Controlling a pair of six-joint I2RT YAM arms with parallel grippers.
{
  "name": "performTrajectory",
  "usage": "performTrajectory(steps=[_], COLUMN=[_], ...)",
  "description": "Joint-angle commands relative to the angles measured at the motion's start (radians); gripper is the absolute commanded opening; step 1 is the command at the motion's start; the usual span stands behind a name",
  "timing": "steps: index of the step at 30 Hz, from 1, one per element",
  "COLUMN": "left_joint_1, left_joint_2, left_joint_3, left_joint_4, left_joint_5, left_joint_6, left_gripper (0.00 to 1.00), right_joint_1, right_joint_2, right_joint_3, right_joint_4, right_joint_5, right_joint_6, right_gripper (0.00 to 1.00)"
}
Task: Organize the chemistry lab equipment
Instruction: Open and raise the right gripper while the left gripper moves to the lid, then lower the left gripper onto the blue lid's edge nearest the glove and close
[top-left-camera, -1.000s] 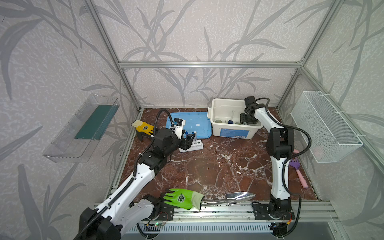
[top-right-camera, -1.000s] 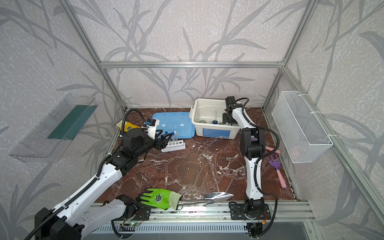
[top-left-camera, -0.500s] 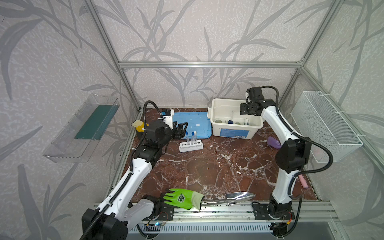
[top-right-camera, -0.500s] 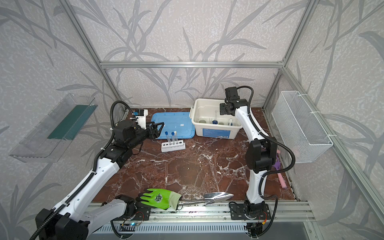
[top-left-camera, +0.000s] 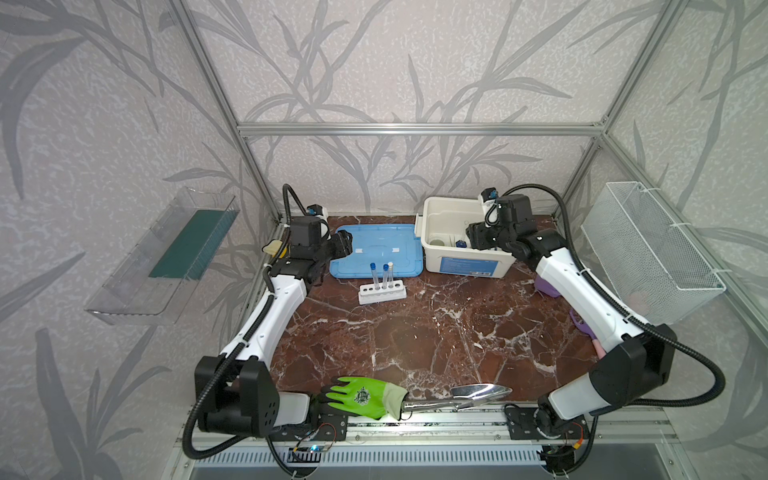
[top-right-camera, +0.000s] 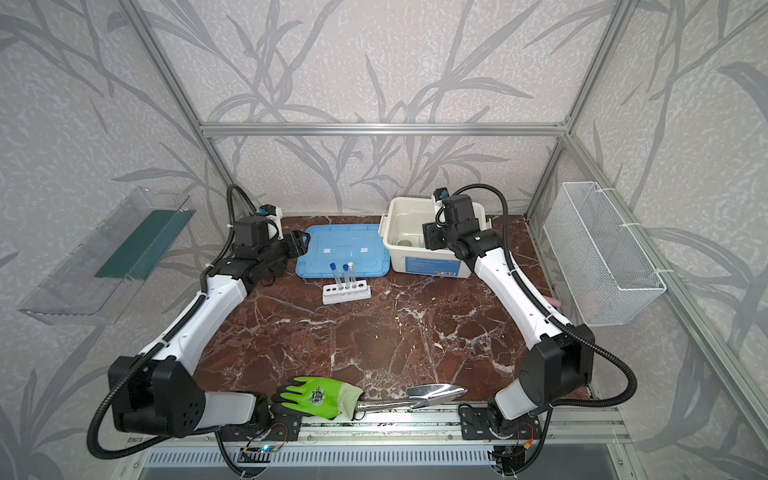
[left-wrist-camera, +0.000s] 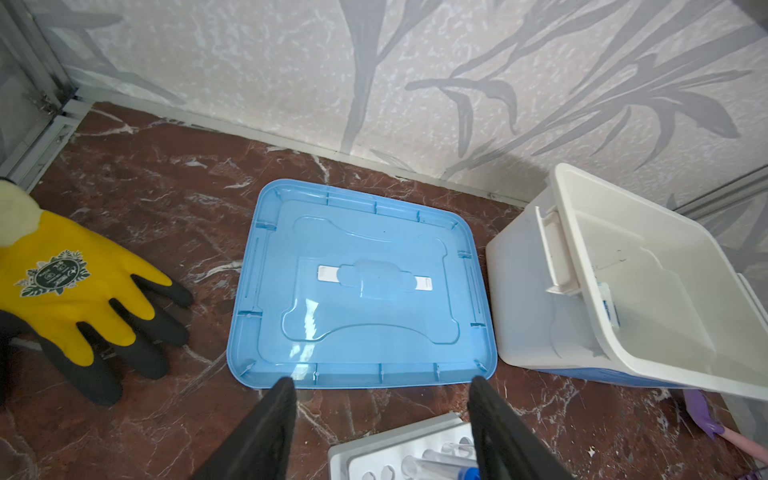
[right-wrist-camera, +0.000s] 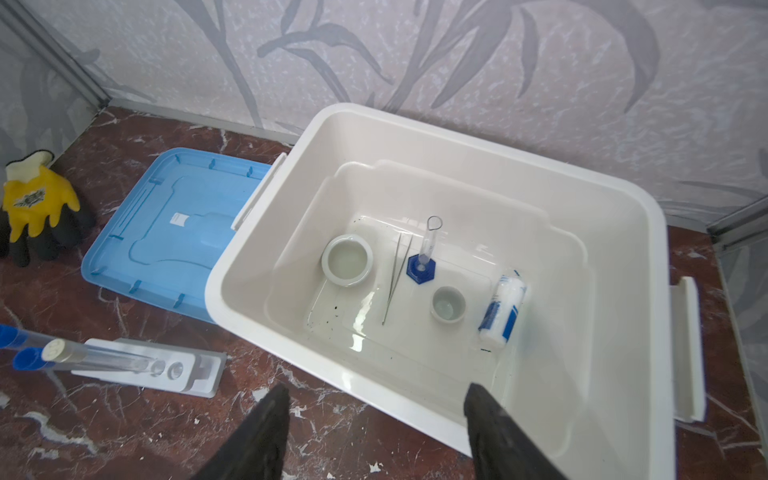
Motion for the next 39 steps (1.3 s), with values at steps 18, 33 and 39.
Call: performTrajectory(steps=[18,33,39], left_joint_1=[0.142,0.123,0.120], left_joint_2=[0.478,0.627,0.664], left_joint_3=[0.267,0.357,0.384], left_joint_4=[-0.260,-0.307,-0.329], left_joint_5=[-0.125,-0.069,-0.100], left_joint_6=[0.045,0.107,0.104], left_gripper=[0.57,0.46,0.42], right_joint_1=[0.037,0.039,0.038], right_joint_2=[-0.008,0.033,0.050], right_joint_3=[-0.076,-0.067,-0.053], right_joint_4=[0.112,0.109,0.104], right_joint_5=[-0.163,-0.163,-0.162], right_joint_6=[0.013,0.006,0.006], right_gripper=[0.63,0.61,0.60])
